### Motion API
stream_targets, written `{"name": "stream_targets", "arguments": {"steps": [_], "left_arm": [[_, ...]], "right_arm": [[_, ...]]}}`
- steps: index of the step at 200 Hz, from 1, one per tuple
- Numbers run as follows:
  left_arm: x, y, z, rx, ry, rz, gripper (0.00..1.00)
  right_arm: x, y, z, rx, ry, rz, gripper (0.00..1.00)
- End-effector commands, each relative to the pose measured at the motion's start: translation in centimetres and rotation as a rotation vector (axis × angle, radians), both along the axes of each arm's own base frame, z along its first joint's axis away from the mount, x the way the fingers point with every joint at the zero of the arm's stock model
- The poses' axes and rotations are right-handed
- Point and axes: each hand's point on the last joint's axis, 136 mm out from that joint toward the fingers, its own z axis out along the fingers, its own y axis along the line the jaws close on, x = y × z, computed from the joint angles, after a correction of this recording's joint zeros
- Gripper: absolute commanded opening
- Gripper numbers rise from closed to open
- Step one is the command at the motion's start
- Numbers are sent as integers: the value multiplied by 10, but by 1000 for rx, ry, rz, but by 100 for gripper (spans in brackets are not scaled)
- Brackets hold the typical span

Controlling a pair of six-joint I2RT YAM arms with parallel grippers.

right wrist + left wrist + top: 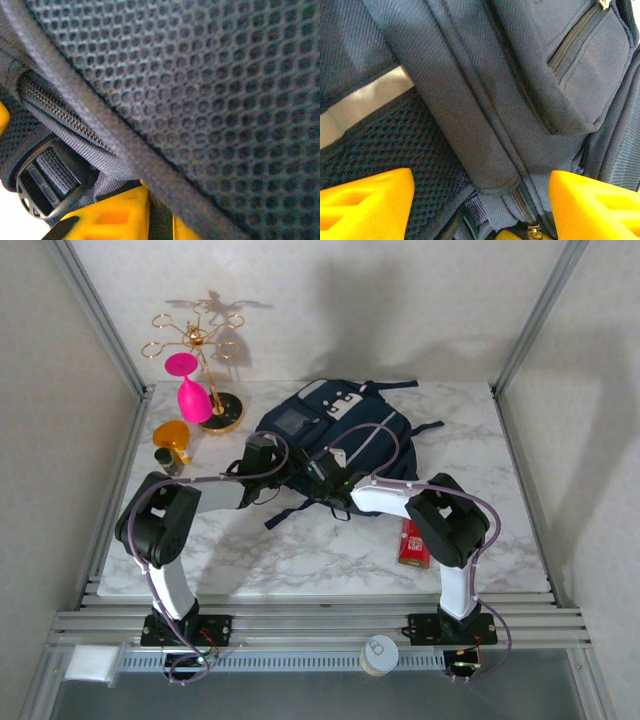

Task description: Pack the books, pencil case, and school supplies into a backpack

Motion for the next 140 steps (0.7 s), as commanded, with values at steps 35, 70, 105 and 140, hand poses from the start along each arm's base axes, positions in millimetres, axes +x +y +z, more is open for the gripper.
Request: {"name": "stream_targets", "arguments": {"steps": [35, 70, 105, 140], "left_arm": [[-2, 5, -20, 28, 47, 23, 71], [5, 10, -23, 77, 43, 36, 71], [10, 11, -20, 63, 29, 46, 70], [13, 11, -20, 65, 28, 45, 68]], "right_arm": [[21, 2, 55, 59, -112, -8, 9], [8, -17, 62, 12, -53, -16, 5], [-15, -31, 55, 2, 43, 25, 2], [-32, -36, 56, -52, 96, 107, 0]]}}
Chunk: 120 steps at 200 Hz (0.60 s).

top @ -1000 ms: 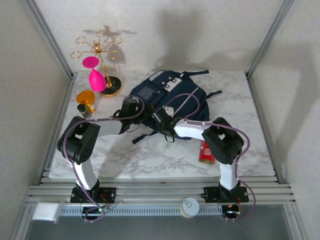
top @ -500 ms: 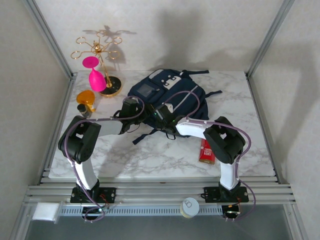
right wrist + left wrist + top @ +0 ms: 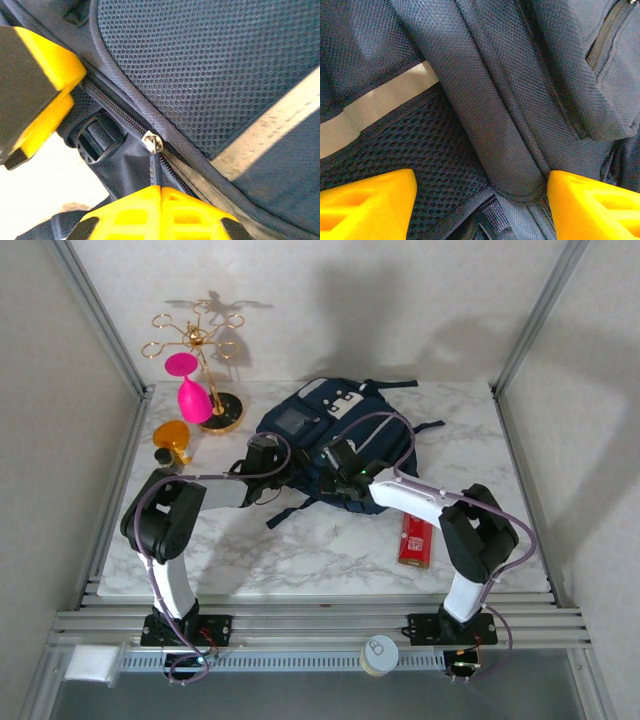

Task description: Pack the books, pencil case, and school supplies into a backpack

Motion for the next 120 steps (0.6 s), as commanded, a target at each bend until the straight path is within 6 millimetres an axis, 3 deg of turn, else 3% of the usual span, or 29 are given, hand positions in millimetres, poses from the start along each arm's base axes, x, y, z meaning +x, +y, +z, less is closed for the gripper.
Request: {"name": "stream_targets", "arguments": {"steps": [1, 20, 54, 89, 120], "left_arm": [[7, 10, -8, 46, 12, 32, 68], [7, 7, -2, 26, 1, 23, 67], [7, 0, 5, -6, -11, 14, 66], [3, -2, 0, -23, 1, 11, 66], [3, -2, -2, -26, 3, 14, 66]], "right_arm": [[-14, -17, 2, -79, 43, 40, 0], [-16, -24, 5, -93, 34, 43, 0], [-22, 0, 1, 8, 77, 104, 0], [-9, 14, -8, 50, 106, 47, 27], [-1, 21, -27, 49, 128, -34, 32]]}}
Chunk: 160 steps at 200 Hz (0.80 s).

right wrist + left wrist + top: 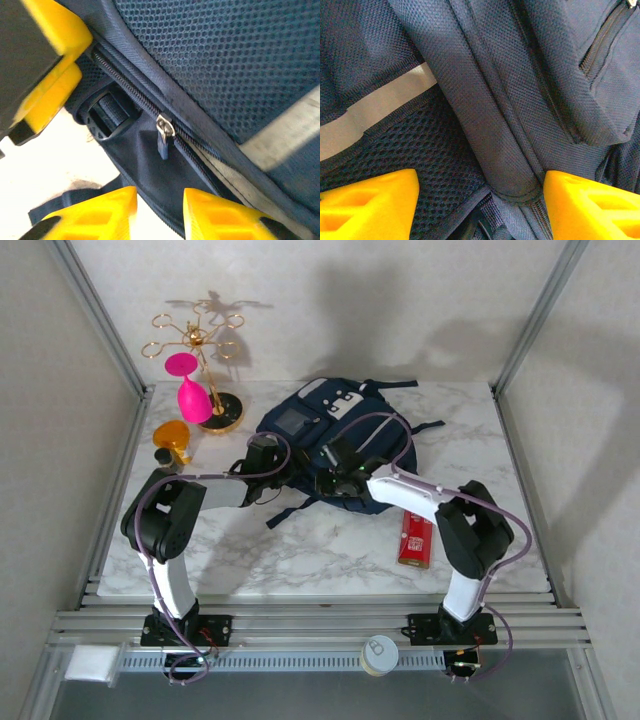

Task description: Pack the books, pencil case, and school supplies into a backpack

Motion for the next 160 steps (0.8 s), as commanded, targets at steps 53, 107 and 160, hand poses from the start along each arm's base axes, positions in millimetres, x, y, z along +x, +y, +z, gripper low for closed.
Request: {"name": "stream_targets", "arguments": {"steps": [53, 107, 160], "left_arm": [[2, -8, -9, -18, 14, -4, 66], [-3, -14, -16, -21, 29, -11, 66], [-10, -11, -23, -7, 47, 0, 66]], "right_arm": [[27, 10, -21, 39, -20, -149, 30], [48, 17, -31, 35, -46, -182, 31], [65, 24, -24, 40, -112, -166, 20]]}}
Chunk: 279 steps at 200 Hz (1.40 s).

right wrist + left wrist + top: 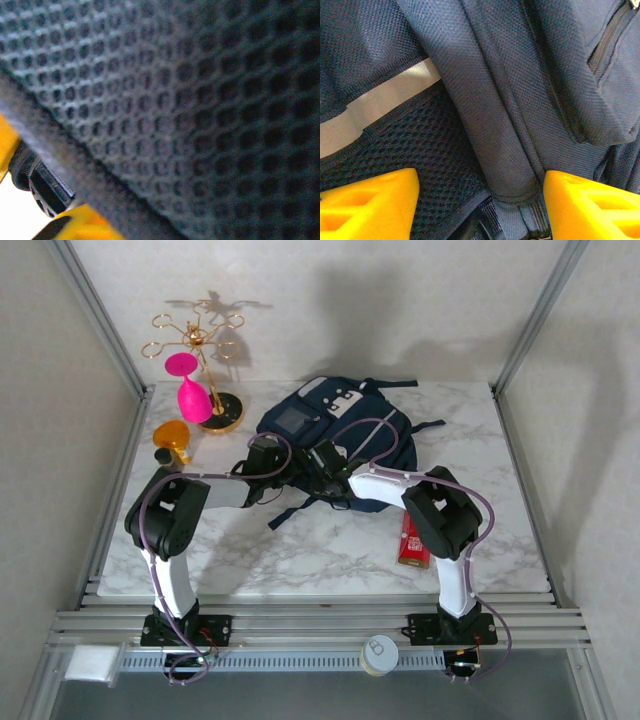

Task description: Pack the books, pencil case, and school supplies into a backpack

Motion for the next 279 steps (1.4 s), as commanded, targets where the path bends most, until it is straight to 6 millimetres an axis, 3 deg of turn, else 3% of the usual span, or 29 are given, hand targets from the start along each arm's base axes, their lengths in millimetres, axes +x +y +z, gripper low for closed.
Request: {"name": "stream_targets", "arguments": {"steps": [1, 31, 71, 117, 188, 220, 254, 279], "left_arm": [[-14, -8, -18, 0, 62, -15, 66], [-12, 0, -24, 29, 72, 10, 66], [-4, 14, -36, 42, 92, 64, 66], [2, 21, -44, 48, 100, 97, 66], [5, 24, -40, 36, 94, 103, 65], [14, 29, -45, 44, 102, 112, 65], [24, 30, -28, 29, 65, 103, 63], [11, 20, -3, -6, 38, 61, 64]], "right_arm": [[30, 12, 23, 42, -118, -21, 20], [25, -2, 33, 4, -113, -39, 12], [1, -27, 34, -47, -69, -48, 4], [-19, -32, 37, -19, -31, -3, 1], [-30, -39, 36, -38, 13, 48, 0], [-47, -65, 35, -109, 41, 43, 0], [-68, -87, 35, -121, 58, 55, 0], [-66, -68, 54, -44, 16, 139, 0]]}}
